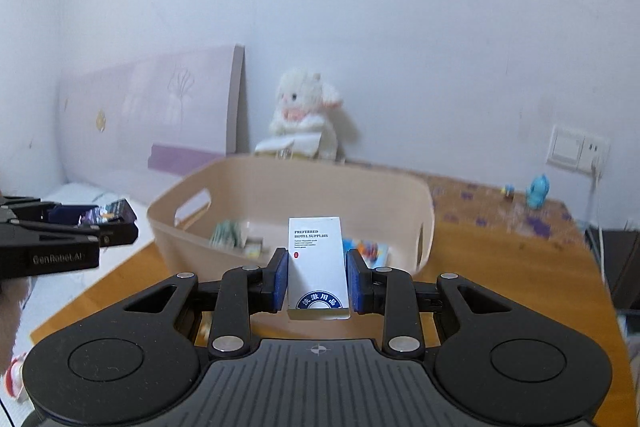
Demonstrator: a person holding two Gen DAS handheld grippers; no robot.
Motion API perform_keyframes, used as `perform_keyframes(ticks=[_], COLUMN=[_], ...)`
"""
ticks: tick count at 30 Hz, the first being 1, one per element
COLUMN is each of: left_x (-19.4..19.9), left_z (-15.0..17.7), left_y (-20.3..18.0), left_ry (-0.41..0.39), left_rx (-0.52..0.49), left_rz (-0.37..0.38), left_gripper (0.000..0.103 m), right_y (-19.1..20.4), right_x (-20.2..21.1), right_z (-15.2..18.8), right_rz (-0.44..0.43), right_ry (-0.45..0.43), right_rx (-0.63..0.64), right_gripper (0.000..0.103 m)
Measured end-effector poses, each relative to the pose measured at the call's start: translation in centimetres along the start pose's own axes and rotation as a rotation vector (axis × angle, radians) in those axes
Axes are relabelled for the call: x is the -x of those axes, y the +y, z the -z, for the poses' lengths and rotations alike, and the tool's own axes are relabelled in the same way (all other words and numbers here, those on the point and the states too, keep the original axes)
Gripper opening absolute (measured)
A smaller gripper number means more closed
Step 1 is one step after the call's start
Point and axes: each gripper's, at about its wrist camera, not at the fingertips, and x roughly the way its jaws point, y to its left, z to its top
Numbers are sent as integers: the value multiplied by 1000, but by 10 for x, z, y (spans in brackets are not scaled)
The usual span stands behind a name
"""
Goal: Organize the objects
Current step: 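Carry both boxes over the basket and open both tools to drop them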
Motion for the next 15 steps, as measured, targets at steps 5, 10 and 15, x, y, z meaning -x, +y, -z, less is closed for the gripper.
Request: perform_keyframes(ticks=[5,10,15], left_x=[-17,-45,-80], left_z=[-20,-35,-39], left_y=[-18,-36,-49], left_ry=[-26,-30,10], left_rx=[-19,-52,-58], left_rz=[5,-5,-13], left_gripper=[54,54,54], right_y=[-7,-15,-22], right_x=[-14,-36,-61], right_z=[-19,-29,-25], right_rz=[11,25,44], right_ry=[-37,-42,-14], right_rx=[-6,-32,-38], right_gripper=[28,29,29])
